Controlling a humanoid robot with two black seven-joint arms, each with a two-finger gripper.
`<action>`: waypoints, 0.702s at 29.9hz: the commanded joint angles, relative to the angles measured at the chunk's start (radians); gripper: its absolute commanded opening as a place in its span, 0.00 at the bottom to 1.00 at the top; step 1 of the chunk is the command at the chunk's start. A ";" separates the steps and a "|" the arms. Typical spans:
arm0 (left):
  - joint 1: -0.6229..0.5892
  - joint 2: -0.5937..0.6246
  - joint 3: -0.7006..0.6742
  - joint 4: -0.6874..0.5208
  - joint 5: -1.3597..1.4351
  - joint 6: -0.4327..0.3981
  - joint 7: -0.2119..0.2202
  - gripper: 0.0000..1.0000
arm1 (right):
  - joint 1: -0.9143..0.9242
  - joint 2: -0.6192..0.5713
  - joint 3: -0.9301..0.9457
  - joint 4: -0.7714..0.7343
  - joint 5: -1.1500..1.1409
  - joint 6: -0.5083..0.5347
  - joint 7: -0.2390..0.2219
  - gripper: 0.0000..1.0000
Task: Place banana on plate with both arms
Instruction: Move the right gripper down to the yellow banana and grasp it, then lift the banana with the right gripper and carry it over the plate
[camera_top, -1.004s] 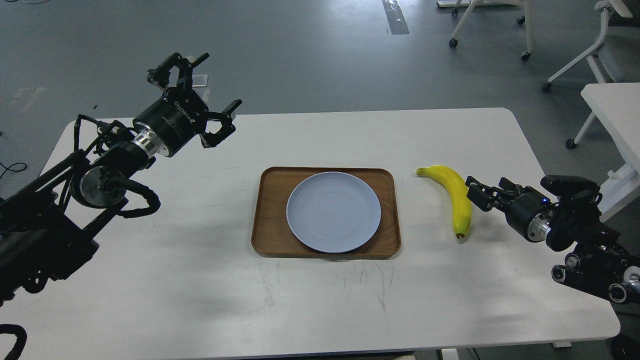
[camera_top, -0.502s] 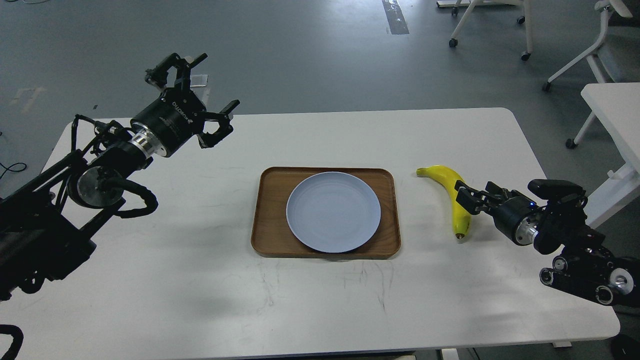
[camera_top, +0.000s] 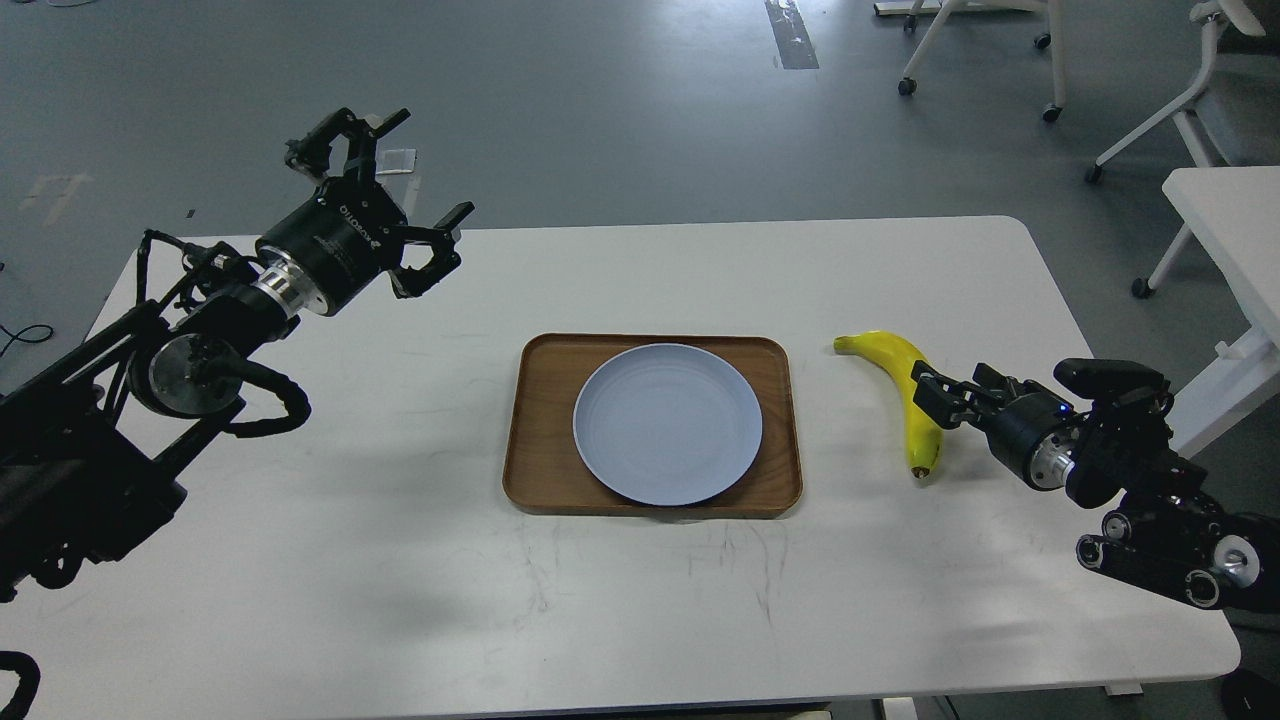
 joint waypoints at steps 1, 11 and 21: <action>0.002 0.001 -0.001 0.000 0.009 0.000 0.000 0.98 | 0.001 0.009 -0.015 -0.002 0.000 0.000 0.002 0.82; 0.003 0.001 -0.001 0.000 0.020 0.001 -0.002 0.98 | -0.008 0.051 -0.041 -0.043 -0.002 0.000 0.002 0.66; 0.011 0.003 -0.001 0.000 0.021 0.001 -0.012 0.98 | -0.003 0.089 -0.043 -0.046 -0.002 -0.006 0.008 0.29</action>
